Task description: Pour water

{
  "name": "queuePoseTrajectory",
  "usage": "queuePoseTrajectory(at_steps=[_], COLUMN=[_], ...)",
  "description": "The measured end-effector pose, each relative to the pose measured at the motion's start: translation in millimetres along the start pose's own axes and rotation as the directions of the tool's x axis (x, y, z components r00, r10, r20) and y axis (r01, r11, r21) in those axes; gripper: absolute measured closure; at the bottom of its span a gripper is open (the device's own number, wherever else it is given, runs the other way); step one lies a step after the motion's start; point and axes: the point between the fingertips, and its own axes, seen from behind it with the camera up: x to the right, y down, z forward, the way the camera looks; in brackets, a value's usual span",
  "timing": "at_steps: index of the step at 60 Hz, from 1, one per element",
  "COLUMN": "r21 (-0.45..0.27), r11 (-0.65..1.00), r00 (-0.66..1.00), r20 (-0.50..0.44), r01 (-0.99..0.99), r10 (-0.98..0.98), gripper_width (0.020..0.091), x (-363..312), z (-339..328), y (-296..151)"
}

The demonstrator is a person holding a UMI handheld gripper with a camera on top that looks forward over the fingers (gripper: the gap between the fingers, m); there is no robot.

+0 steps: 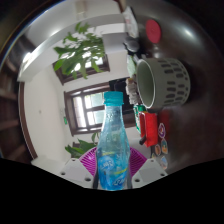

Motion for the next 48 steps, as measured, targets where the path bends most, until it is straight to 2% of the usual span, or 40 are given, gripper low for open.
queuePoseTrajectory(at_steps=[14, 18, 28, 33, 38, 42, 45, 48], r21=[0.076, 0.089, 0.063, 0.021, -0.044, -0.085, -0.078, -0.086], r11=[0.944, 0.935, 0.963, 0.995, 0.981, 0.903, 0.807, 0.681], r00=[0.947, 0.939, 0.965, 0.995, 0.981, 0.906, 0.81, 0.684], r20=[0.04, 0.041, 0.016, -0.003, -0.026, -0.005, 0.03, 0.018], r01=[-0.321, -0.344, -0.261, -0.102, 0.189, 0.421, 0.585, 0.728], r10=[0.318, 0.342, 0.26, 0.102, -0.19, -0.423, -0.585, -0.729], gripper_width=[0.0717, 0.0718, 0.0717, 0.0717, 0.0716, 0.0717, 0.0716, 0.0716], x=[-1.9, -1.2, -2.2, -7.6, -16.9, -37.7, -55.1, -74.2], z=[12.6, 9.1, 10.4, 9.5, 8.1, 8.4, 3.0, 13.5], y=[-30.1, -35.0, -29.6, -17.9, -2.5, -0.1, -3.2, -12.3])
